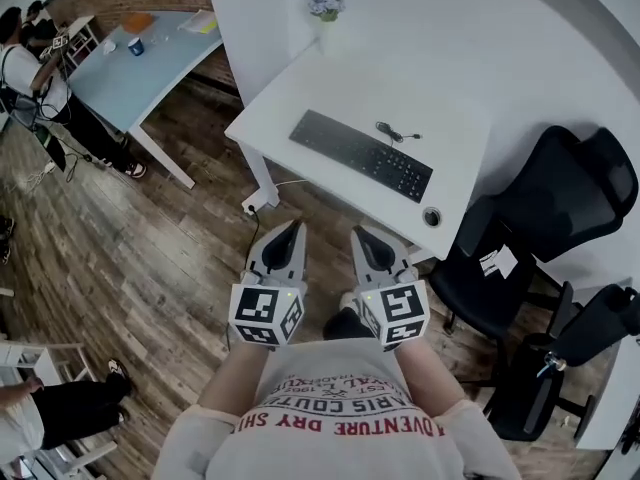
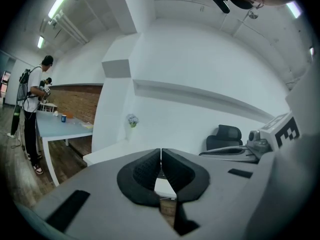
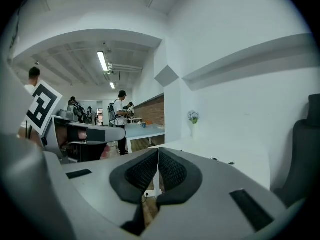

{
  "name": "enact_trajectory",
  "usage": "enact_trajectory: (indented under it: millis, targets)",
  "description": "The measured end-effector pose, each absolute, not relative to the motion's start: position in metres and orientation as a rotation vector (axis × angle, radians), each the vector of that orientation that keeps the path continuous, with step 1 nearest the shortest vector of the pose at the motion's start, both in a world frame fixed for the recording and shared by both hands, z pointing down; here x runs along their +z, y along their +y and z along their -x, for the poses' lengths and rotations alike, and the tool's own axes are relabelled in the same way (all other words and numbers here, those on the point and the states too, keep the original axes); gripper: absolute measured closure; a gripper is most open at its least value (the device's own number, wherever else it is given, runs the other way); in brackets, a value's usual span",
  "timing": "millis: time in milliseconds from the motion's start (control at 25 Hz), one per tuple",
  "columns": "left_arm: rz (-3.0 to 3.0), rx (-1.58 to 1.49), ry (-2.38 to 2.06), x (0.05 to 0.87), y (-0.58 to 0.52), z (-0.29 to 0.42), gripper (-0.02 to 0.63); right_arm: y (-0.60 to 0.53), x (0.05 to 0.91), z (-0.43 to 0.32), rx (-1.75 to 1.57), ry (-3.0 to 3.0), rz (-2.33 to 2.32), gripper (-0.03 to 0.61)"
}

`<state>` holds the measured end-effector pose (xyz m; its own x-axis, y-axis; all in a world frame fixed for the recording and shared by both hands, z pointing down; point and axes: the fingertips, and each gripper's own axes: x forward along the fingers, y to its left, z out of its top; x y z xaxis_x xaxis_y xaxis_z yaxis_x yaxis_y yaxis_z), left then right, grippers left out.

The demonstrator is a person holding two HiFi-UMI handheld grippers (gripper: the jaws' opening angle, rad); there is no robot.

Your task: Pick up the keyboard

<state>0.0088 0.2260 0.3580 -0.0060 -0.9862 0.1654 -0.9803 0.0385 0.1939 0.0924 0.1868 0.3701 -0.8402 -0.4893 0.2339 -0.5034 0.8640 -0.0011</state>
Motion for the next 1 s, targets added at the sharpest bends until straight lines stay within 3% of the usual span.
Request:
enact_trajectory:
  millis: [520,1000]
  targets:
    - [-1.914,0.053,-1.993,0.398,0.046,-0.034,0.585,0.014,0.412,-0.112,0.235,-2.761,-0.626,0.554]
    - [-1.900,0.164,-1.869,0.440,-0.021,0.009,0.584,-0.052,0.450,-0.064,0.285,-2.674,-0.594,0.554]
